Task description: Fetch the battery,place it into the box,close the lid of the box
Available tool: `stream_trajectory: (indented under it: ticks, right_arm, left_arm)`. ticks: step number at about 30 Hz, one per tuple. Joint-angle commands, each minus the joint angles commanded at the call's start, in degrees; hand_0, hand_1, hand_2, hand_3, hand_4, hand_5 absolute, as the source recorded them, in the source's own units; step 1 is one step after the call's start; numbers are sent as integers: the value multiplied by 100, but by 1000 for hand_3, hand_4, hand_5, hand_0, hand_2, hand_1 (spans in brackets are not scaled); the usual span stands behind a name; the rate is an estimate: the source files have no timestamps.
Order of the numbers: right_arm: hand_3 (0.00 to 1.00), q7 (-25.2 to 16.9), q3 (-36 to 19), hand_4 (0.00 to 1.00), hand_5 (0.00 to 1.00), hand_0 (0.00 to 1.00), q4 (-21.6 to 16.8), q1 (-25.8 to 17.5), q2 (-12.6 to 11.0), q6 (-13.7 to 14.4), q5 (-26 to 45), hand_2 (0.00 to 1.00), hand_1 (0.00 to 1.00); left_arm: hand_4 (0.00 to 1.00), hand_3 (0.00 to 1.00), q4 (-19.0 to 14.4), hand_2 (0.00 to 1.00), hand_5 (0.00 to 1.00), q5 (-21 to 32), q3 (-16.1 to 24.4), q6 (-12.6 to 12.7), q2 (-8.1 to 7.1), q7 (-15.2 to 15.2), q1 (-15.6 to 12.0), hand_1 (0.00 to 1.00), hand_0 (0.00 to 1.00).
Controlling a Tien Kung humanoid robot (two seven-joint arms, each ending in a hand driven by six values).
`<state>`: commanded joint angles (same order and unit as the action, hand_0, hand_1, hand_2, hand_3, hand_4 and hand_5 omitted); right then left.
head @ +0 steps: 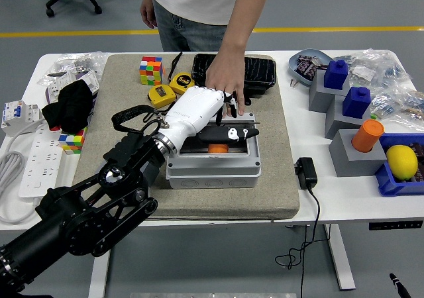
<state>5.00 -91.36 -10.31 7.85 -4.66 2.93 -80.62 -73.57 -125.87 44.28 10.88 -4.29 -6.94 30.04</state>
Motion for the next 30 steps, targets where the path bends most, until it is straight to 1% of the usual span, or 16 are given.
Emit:
stream_trajectory:
  ticks: [8,16,23,30]
  right_arm:
    - [746,0,9,998,998,733,0,0,-2,0,5,693,669]
    - [746,3,16,998,998,734,0,-14,-6,-2,2,693,669]
    - [746,1,24,998,998,732,0,-20,-4,-3,11,693,669]
    - [746,3,22,998,998,730,0,-9,-7,-3,14,693,668]
  left_arm:
    - [998,457,5,220,998,59,-166,-46,-43,-14,-49,92,326]
    - [998,458,3,217,998,89,-187,-59,-59,-14,-66,91,318]
    - [998,457,26,214,998,188,-418,-107,-77,-7,-122,92,320]
    - [998,456,10,213,998,168,-319,-80,-84,13,-92,92,322]
